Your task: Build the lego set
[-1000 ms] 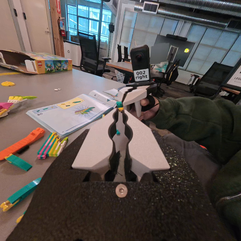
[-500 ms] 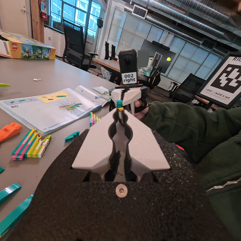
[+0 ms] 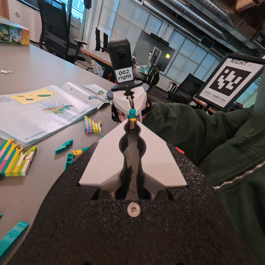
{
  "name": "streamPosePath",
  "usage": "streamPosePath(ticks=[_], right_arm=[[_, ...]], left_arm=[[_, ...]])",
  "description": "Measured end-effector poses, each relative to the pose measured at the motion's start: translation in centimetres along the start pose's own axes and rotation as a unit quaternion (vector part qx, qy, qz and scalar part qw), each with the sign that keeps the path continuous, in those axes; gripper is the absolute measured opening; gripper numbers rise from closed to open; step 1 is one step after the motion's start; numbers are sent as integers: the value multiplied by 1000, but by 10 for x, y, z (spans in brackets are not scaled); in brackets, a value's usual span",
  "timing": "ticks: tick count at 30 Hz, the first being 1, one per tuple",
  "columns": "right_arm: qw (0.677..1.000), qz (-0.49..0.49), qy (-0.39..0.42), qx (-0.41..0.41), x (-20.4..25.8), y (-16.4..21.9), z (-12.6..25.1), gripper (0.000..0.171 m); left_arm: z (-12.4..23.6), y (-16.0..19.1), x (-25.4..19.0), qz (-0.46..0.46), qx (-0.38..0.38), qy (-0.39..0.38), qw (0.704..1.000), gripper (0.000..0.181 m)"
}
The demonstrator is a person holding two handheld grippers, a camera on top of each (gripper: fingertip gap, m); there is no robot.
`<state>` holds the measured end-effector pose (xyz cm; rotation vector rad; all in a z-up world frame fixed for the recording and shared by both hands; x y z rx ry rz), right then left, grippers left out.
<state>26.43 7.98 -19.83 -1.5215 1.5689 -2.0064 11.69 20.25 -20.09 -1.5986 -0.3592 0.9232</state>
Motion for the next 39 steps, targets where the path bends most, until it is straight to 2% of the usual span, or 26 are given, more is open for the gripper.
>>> streamPosePath(ticks=[11, 39], right_arm=[[998, -35, 8, 61, -6, 7, 1, 0], [997, -50, 16, 64, -8, 10, -5, 0]], left_arm=[[-3, 4, 1, -11, 84, 21, 996, 3], [4, 4, 4, -20, 95, -2, 995, 2]])
Point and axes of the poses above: each gripper's, where its closed fingertips meet, z back along the fingers, y out of its underside, x = y × z across the jaws, the point moved 10 cm from there along z, back along the fingers, and after that the axes turned 3 degrees about -z, right-handed, at the moved point
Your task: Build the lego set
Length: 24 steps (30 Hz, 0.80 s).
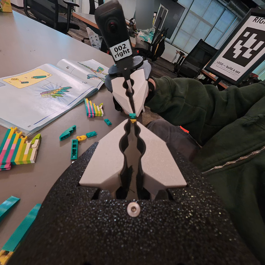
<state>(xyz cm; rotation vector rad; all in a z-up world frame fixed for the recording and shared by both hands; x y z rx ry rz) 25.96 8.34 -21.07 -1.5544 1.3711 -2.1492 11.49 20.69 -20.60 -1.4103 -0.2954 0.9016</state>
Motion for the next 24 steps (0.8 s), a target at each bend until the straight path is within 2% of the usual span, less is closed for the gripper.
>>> streamPosePath(ticks=[24], right_arm=[[997, -39, 48, 51, -6, 5, -4, 0]], left_arm=[[-5, 5, 0, -37, 78, -40, 996, 1]])
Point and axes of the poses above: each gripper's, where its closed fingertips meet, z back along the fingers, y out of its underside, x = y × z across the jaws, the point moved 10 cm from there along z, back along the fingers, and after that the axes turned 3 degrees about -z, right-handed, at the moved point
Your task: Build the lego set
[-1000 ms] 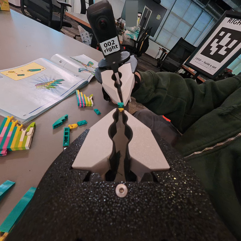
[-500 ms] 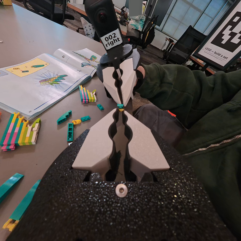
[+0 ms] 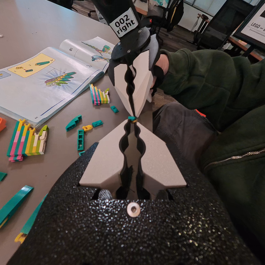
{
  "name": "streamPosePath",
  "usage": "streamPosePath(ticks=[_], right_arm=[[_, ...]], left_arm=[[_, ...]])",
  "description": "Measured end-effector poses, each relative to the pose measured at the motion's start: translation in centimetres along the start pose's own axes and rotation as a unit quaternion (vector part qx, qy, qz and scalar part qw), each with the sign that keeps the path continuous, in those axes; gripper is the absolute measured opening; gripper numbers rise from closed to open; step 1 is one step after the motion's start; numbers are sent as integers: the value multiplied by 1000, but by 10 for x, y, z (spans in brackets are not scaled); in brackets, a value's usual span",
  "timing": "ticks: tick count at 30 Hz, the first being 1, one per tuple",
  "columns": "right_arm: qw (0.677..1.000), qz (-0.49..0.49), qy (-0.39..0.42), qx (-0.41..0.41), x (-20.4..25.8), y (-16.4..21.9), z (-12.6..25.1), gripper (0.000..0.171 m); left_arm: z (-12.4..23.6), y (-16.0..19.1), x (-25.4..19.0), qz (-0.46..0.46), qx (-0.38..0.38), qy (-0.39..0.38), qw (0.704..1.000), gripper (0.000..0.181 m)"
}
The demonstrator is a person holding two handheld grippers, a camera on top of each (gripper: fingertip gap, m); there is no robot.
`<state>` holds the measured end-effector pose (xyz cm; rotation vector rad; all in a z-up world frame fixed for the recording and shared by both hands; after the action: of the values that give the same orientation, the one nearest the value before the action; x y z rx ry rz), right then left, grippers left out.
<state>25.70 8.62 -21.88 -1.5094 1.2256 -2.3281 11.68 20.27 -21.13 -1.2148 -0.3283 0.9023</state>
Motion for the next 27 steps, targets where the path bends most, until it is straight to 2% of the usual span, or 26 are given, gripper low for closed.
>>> streamPosePath(ticks=[21, 27], right_arm=[[999, -3, 36, 22, -3, 2, -1, 0], [999, 2, 36, 5, -2, 1, 1, 0]], left_arm=[[-6, 1, 0, -16, 38, -27, 999, 1], [-5, 1, 1, -14, 27, -31, 999, 2]])
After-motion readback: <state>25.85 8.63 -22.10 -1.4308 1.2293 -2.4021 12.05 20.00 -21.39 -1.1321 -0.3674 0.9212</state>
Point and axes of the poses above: each gripper's, where its closed fingertips meet, z back along the fingers, y out of its underside, x = y × z across the jaws, the point moved 10 cm from there along z, back along the fingers, and after that the axes turned 3 degrees about -z, right-handed, at the moved point
